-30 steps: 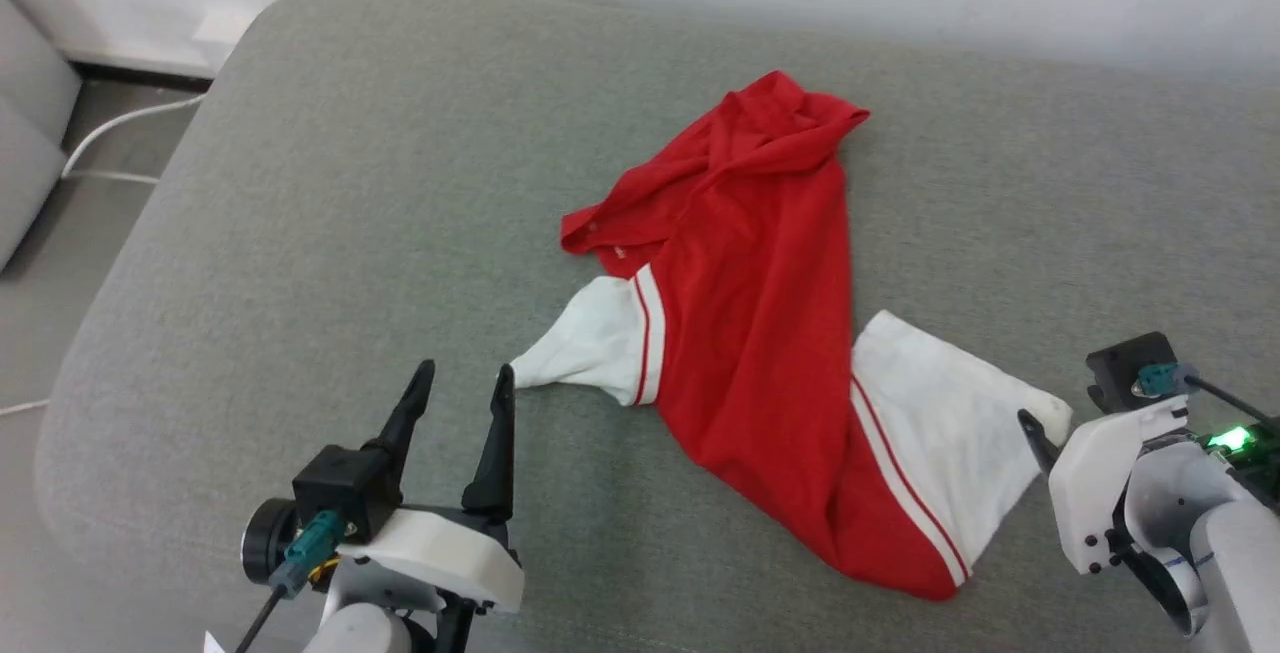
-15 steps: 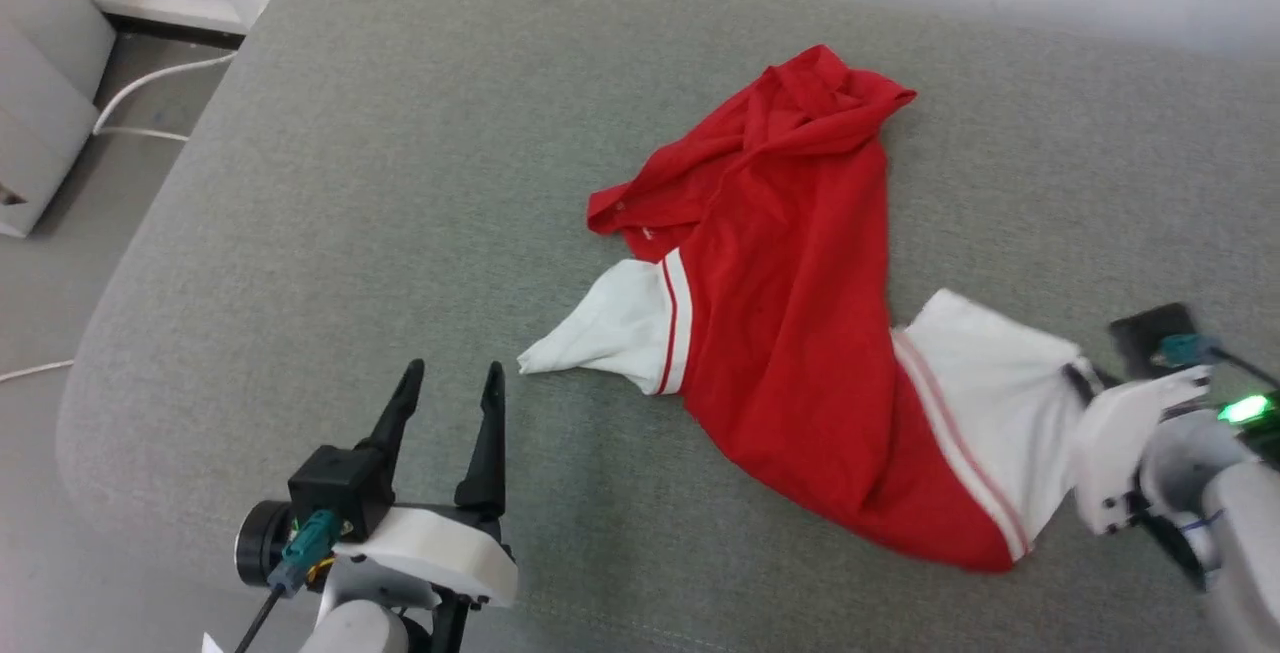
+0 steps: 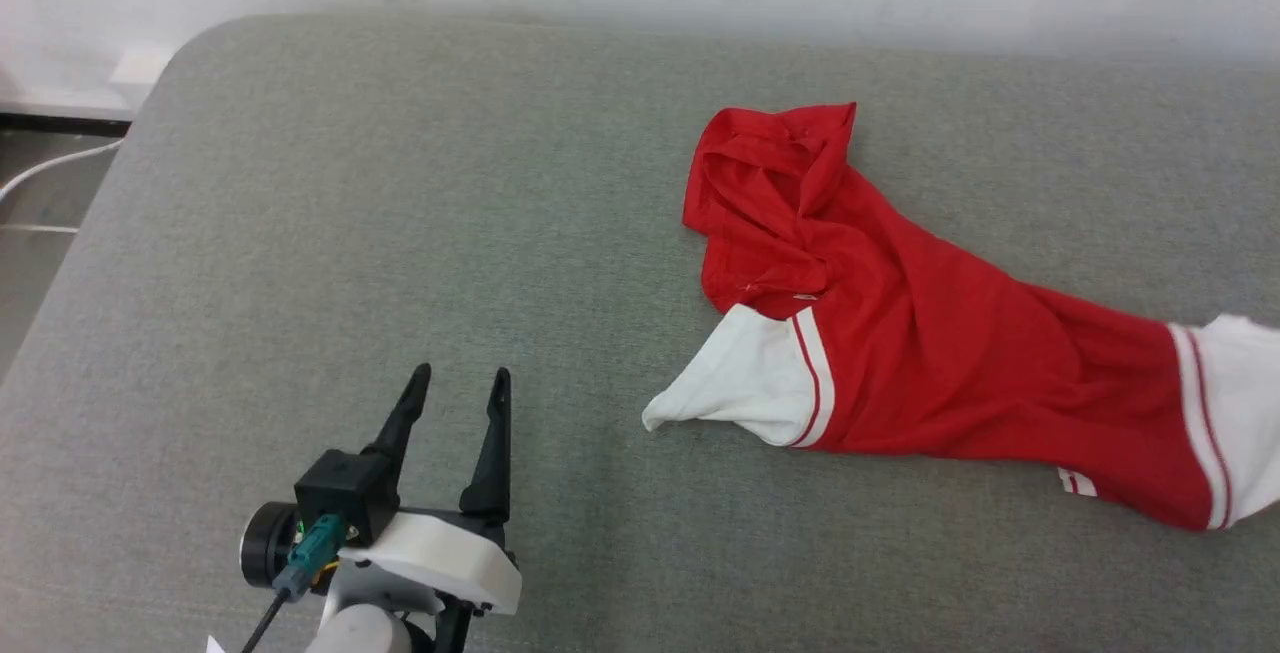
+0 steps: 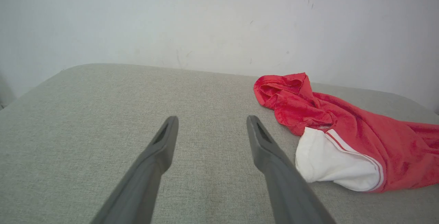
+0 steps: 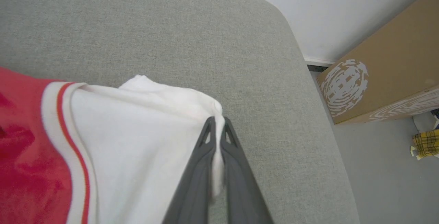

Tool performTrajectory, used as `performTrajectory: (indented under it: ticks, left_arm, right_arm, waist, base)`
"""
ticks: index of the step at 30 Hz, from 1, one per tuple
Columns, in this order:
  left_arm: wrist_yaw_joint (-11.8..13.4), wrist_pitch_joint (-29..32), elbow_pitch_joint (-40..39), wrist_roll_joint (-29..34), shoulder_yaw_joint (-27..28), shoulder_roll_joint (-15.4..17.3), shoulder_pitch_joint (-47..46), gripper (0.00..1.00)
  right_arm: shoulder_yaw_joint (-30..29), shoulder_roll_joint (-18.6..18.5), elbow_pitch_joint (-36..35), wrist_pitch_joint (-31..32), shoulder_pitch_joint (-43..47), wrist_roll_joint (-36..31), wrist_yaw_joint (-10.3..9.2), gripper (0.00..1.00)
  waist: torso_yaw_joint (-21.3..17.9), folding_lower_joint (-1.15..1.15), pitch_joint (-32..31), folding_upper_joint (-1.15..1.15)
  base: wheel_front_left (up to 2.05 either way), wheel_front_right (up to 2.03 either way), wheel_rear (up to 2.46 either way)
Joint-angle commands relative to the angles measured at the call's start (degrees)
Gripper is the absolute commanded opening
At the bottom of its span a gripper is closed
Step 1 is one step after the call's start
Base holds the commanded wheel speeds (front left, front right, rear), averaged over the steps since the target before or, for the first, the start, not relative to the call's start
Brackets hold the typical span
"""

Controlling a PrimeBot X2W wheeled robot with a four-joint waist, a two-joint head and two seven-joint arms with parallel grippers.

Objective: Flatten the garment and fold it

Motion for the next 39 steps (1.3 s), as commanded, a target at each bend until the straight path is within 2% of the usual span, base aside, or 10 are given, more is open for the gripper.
performTrajectory:
  ticks: [1, 2, 7, 13, 23, 26, 35, 36, 37, 39]
  left_arm:
    - [-0.54, -0.11, 0.10, -0.02, -0.22, 0.00, 0.56, 1.00]
    - [-0.79, 0.01, 0.21, -0.10, -0.44, -0.01, 0.45, 1.00]
    - [-2.60, 1.73, 0.32, -0.40, -2.22, 0.02, -0.60, 1.00]
    - [-5.09, 8.69, -0.33, -1.22, -5.12, 0.50, -3.45, 1.00]
    - [-6.58, 24.72, 6.14, -1.95, -8.58, 0.27, -13.27, 1.00]
    - [-5.99, 29.05, 9.84, -1.33, -9.16, 0.63, -16.28, 1.00]
    - [-7.00, 33.82, 18.72, -0.41, -11.16, 0.80, -20.95, 1.00]
    - [-8.04, 34.20, 19.49, -0.65, -11.70, 0.76, -21.02, 0.74]
    - [-9.67, 34.31, 19.86, -1.00, -12.42, 0.67, -20.99, 0.06]
    - [-12.57, 33.55, 19.86, -2.24, -13.20, 0.17, -20.52, 0.00]
  right_arm:
    - [-0.37, 1.83, 0.07, -0.41, 1.13, -0.14, -0.12, 0.00]
    - [-0.79, 2.70, 0.07, -0.85, 1.52, 0.01, -0.12, 1.00]
    - [-0.14, 5.63, -3.55, -6.62, 2.13, -0.46, -0.12, 1.00]
    - [3.52, 9.64, -15.13, -12.52, 4.20, 0.62, -0.12, 1.00]
    - [7.96, 16.76, -31.46, -12.01, 12.05, 0.85, -0.12, 1.00]
    - [8.67, 18.11, -32.73, -11.58, 13.63, 0.66, -0.12, 1.00]
    - [8.44, 19.51, -30.56, -12.84, 14.75, -0.89, -0.12, 1.00]
    - [8.45, 19.60, -30.32, -13.04, 14.70, -1.06, -0.12, 1.00]
    - [8.42, 19.71, -30.05, -13.19, 14.62, -1.11, -0.12, 1.00]
    - [8.12, 19.91, -29.43, -13.50, 14.58, -1.21, -0.12, 1.00]
  waist:
    - [-1.14, 0.00, 0.18, 0.00]
    - [-1.39, 0.00, 0.37, 0.00]
    - [-2.89, 0.00, 0.84, 0.00]
    - [-6.42, 0.00, 1.42, 0.00]
    - [-12.54, 0.00, 4.67, 0.00]
    - [-14.13, 0.00, 5.57, 0.00]
    - [-15.90, 0.00, 7.31, 0.00]
    - [-15.89, 0.00, 7.39, 0.00]
    - [-15.82, 0.00, 7.38, 0.00]
    - [-15.40, 0.00, 6.97, 0.00]
  base:
    - [0.00, 0.00, 0.00]
    - [0.00, 0.00, 0.00]
    - [0.00, 0.00, 0.00]
    - [0.00, 0.00, 0.00]
    - [0.00, 0.00, 0.00]
    - [0.00, 0.00, 0.00]
    - [0.00, 0.00, 0.00]
    - [0.00, 0.00, 0.00]
    - [0.00, 0.00, 0.00]
    - [0.00, 0.00, 0.00]
